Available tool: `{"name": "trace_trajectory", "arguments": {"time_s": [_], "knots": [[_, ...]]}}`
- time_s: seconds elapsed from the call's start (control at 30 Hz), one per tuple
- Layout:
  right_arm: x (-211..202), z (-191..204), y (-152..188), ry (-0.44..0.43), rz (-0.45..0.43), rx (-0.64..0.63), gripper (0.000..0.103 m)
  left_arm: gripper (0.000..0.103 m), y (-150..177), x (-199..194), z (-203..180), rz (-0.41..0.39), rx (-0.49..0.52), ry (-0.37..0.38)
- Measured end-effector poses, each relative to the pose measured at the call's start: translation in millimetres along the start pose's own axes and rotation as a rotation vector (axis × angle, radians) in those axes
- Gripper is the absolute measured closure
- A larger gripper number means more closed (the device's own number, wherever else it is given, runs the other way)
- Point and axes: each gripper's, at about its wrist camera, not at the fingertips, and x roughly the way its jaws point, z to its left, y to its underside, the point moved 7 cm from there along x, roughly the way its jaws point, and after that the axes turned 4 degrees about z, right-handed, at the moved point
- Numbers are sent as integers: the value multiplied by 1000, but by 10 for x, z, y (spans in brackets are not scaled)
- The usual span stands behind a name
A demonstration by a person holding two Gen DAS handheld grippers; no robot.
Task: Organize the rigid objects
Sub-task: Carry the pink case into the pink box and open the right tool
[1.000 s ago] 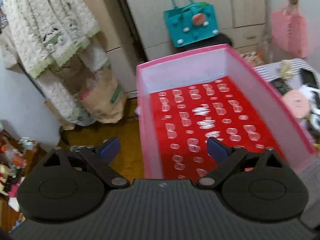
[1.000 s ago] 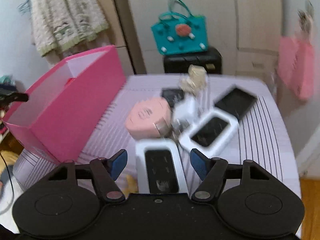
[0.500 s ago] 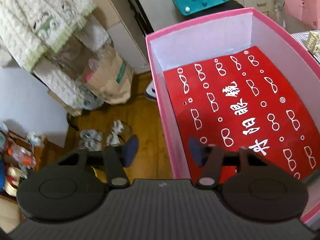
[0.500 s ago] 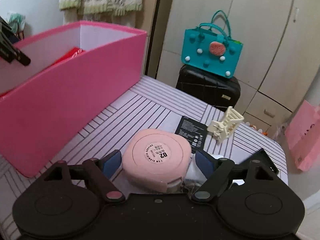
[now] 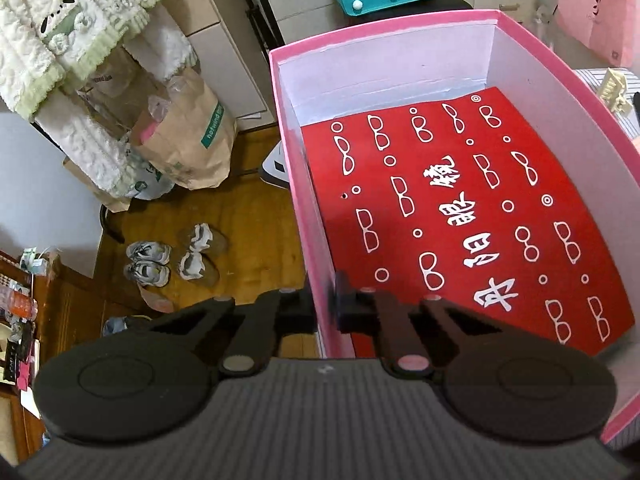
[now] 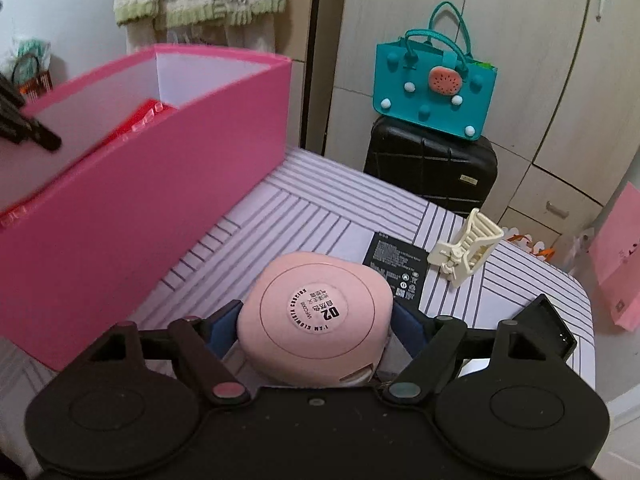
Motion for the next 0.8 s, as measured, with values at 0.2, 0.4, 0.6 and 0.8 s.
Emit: {"name": "trace_trajectory", "arguments": {"time_s": [0.2, 0.4, 0.6, 0.8], "knots": [[-342, -3, -249, -81, -41, 64, 20, 96, 8, -28, -12, -10, 29, -10], [-682, 173, -731, -242, -87, 98, 20, 96, -7, -60, -52, 41, 43, 49], [-600, 548, -1189, -397, -37, 60, 20, 95, 16, -86, -58, 22, 48, 60], [-56, 978, -1428, -459, 109, 21, 20, 94, 26, -41, -90, 31, 92, 105]]}}
